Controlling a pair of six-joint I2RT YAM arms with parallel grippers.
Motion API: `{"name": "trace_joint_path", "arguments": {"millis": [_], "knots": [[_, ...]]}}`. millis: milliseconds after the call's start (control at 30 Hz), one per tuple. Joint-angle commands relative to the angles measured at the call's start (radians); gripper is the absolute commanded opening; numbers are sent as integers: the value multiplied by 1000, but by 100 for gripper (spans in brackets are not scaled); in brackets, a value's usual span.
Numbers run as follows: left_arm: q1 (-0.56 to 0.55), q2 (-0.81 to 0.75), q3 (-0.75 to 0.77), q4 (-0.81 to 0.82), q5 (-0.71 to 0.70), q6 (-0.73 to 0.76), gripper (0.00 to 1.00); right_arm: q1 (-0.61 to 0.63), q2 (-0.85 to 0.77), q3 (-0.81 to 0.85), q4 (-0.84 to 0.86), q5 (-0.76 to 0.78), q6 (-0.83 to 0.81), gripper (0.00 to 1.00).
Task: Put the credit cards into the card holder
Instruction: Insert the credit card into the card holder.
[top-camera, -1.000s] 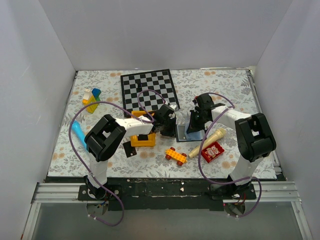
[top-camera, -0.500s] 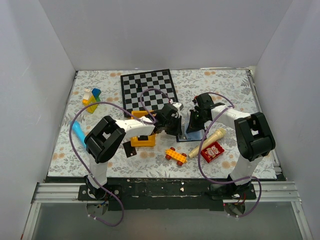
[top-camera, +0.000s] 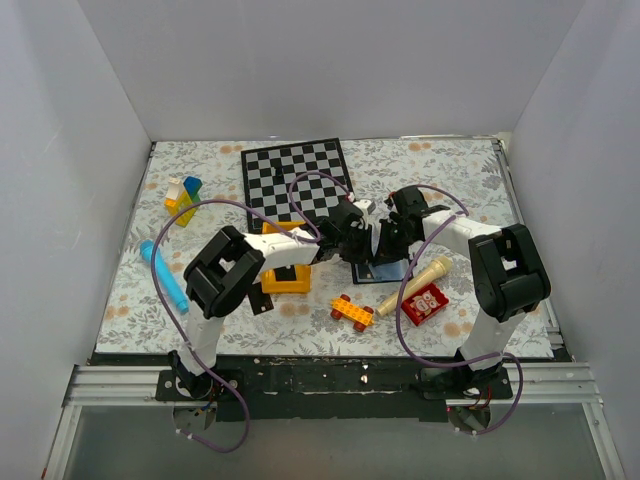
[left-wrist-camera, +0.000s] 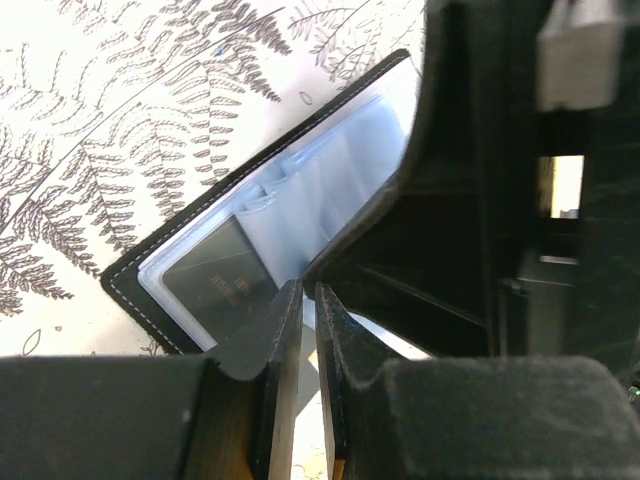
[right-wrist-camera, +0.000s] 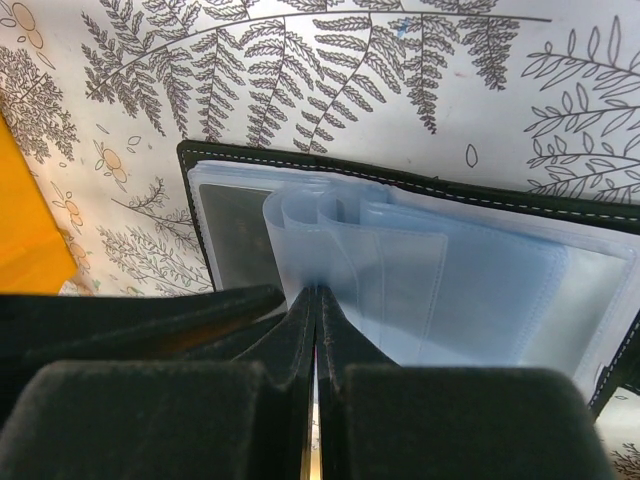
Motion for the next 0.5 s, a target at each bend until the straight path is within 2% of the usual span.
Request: {"name": "trace_joint_path", "arguments": {"millis": [0, 267, 467], "knots": [[-6, 8, 14, 6, 29, -13, 11, 10, 30, 1, 25, -30, 6, 1], [-6, 43, 11, 3, 35, -18, 11, 10, 21, -1, 35, -46, 8, 1], [-6, 79, 14, -30, 41, -21, 11, 5, -44, -18, 53, -56, 13, 1]]}}
